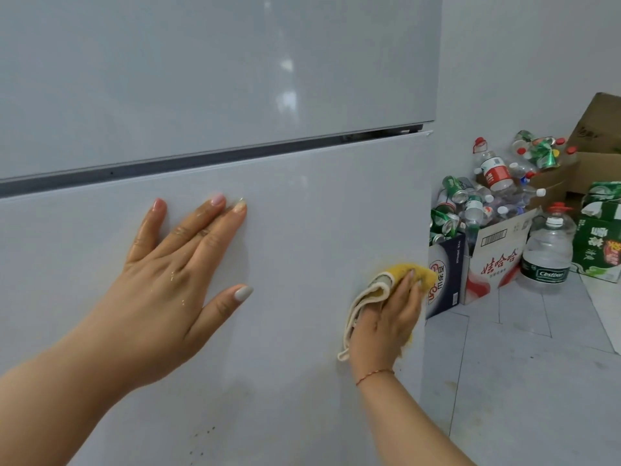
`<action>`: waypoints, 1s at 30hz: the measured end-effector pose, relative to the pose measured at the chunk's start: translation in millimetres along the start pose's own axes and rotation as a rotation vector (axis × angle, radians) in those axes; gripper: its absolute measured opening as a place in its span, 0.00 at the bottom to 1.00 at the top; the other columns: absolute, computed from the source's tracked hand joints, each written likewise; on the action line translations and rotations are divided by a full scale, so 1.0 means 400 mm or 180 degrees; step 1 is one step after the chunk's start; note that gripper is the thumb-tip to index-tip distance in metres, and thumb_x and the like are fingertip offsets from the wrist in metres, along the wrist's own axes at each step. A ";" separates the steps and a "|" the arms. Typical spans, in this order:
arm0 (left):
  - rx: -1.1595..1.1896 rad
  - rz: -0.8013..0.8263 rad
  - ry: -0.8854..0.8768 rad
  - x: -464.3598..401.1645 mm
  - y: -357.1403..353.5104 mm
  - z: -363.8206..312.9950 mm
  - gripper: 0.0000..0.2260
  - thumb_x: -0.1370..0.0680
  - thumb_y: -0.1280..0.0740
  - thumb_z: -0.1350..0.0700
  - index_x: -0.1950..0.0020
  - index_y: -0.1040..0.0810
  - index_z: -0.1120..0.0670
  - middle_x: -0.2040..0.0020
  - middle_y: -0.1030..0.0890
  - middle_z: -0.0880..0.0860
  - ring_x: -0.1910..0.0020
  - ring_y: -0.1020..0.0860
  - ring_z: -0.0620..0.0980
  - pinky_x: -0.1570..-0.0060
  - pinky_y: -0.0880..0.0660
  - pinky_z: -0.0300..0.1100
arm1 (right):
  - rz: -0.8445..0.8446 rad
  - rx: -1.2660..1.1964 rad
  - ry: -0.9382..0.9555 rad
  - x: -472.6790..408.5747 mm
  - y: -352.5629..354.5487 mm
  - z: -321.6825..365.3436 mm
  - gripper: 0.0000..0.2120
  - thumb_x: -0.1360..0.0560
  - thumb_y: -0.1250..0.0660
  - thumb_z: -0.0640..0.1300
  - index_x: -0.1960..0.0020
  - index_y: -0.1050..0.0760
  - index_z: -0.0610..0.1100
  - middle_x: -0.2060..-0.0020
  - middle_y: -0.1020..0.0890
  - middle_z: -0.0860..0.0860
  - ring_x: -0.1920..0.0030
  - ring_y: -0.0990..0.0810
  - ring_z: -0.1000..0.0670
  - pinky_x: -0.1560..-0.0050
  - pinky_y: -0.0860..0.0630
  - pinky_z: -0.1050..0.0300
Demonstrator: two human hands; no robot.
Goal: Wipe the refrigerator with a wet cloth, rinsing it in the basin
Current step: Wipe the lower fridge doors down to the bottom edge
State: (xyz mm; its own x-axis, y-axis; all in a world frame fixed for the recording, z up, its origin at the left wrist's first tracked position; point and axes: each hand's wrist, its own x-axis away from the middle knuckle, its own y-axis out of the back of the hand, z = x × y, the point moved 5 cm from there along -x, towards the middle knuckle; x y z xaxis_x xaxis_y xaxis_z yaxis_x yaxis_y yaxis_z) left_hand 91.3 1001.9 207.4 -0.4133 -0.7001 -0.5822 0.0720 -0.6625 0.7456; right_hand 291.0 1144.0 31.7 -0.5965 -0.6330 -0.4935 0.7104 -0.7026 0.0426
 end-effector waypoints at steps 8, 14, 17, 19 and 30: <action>-0.0020 -0.0081 0.0000 0.004 -0.007 0.009 0.31 0.19 0.54 0.38 0.21 0.48 0.54 0.26 0.42 0.47 0.22 0.50 0.45 0.25 0.61 0.51 | 0.0574 0.0135 0.1772 0.362 -0.058 0.124 0.28 0.20 0.50 0.57 0.24 0.44 0.48 0.27 0.41 0.42 0.26 0.43 0.38 0.29 0.45 0.36; -0.0030 -0.0194 0.0013 0.003 -0.010 0.009 0.31 0.20 0.52 0.39 0.21 0.46 0.55 0.27 0.40 0.48 0.23 0.48 0.45 0.24 0.60 0.51 | 0.0628 0.0187 0.4306 0.492 -0.076 0.109 0.22 0.28 0.31 0.57 0.35 0.26 0.60 0.33 0.29 0.58 0.31 0.30 0.53 0.30 0.34 0.48; -0.0040 -0.0278 0.0002 0.002 -0.012 0.013 0.31 0.20 0.50 0.40 0.22 0.45 0.56 0.27 0.41 0.47 0.23 0.48 0.45 0.24 0.60 0.51 | 0.0876 0.0395 0.4881 0.418 -0.063 0.049 0.20 0.24 0.36 0.53 0.33 0.28 0.58 0.32 0.30 0.58 0.29 0.32 0.54 0.29 0.37 0.51; -0.0003 -0.0323 -0.0009 0.002 -0.016 0.014 0.31 0.21 0.48 0.41 0.22 0.44 0.56 0.27 0.40 0.46 0.22 0.48 0.45 0.24 0.60 0.52 | 0.0741 0.0502 0.4779 0.340 -0.041 0.010 0.21 0.25 0.36 0.55 0.32 0.29 0.58 0.32 0.31 0.57 0.29 0.34 0.53 0.28 0.39 0.50; -0.0060 -0.0394 -0.0028 -0.003 -0.019 -0.003 0.31 0.20 0.50 0.41 0.22 0.45 0.58 0.26 0.37 0.52 0.23 0.48 0.45 0.26 0.65 0.46 | 0.0703 -0.0194 -0.0402 0.012 0.051 -0.308 0.33 0.25 0.46 0.57 0.23 0.50 0.55 0.25 0.43 0.49 0.30 0.33 0.46 0.30 0.34 0.47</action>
State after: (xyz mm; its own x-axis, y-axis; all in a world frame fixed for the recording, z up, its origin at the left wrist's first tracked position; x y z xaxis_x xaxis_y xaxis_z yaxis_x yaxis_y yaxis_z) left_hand 92.3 1007.4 202.2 -0.4280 -0.6103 -0.6666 0.0368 -0.7487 0.6619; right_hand 348.5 1166.7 -76.9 -0.4637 -0.8071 -0.3655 0.8474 -0.5244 0.0828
